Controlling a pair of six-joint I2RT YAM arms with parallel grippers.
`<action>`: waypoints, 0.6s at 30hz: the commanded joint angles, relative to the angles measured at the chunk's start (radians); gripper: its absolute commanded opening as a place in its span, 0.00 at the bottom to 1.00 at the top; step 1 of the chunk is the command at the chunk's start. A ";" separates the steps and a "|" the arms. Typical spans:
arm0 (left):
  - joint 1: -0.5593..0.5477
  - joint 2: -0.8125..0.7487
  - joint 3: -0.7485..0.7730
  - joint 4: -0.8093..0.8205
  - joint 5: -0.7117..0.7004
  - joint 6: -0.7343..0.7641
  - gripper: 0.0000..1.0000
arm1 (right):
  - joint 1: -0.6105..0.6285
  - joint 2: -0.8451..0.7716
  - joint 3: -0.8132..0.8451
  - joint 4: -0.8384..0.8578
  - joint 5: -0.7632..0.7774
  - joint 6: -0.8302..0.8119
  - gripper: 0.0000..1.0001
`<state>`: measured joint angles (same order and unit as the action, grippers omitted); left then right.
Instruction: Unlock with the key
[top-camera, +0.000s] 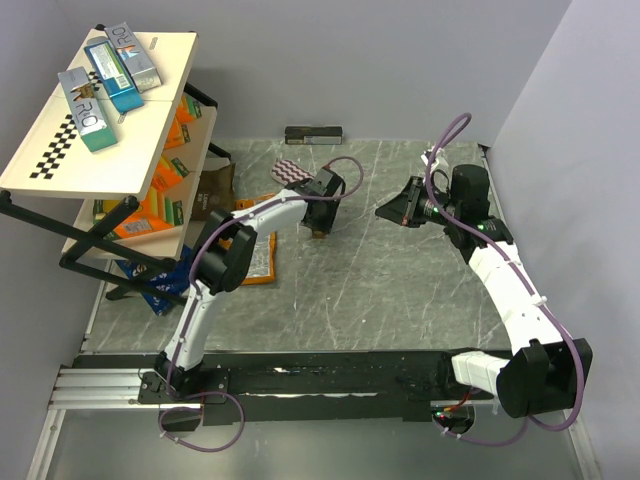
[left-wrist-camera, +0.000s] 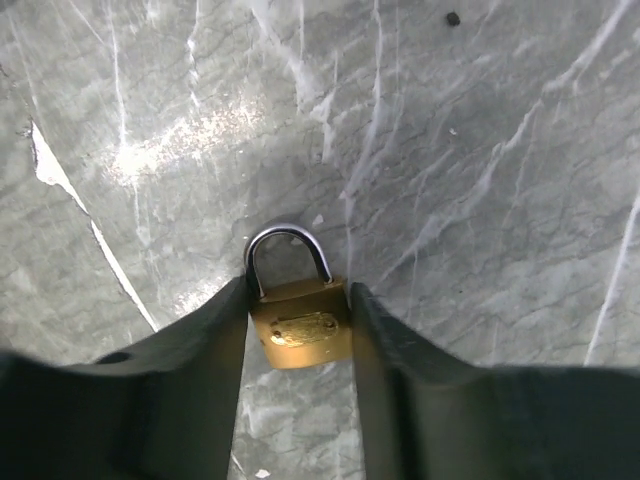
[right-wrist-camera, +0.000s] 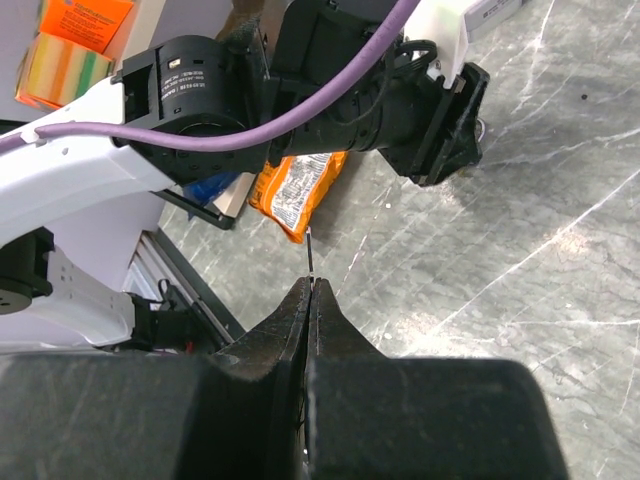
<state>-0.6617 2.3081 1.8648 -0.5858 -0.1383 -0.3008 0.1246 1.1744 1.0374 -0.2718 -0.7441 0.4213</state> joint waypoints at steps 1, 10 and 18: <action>-0.009 0.089 -0.023 -0.065 0.022 -0.008 0.33 | -0.002 -0.030 -0.007 0.033 0.012 -0.018 0.00; 0.022 -0.016 -0.039 -0.046 0.118 -0.093 0.01 | 0.032 -0.032 -0.007 -0.013 0.069 -0.079 0.00; 0.100 -0.211 -0.121 0.115 0.351 -0.380 0.01 | 0.125 0.021 -0.040 -0.009 0.109 -0.128 0.00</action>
<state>-0.5945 2.2417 1.7908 -0.5575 0.0517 -0.4858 0.2077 1.1751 1.0161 -0.2924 -0.6678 0.3420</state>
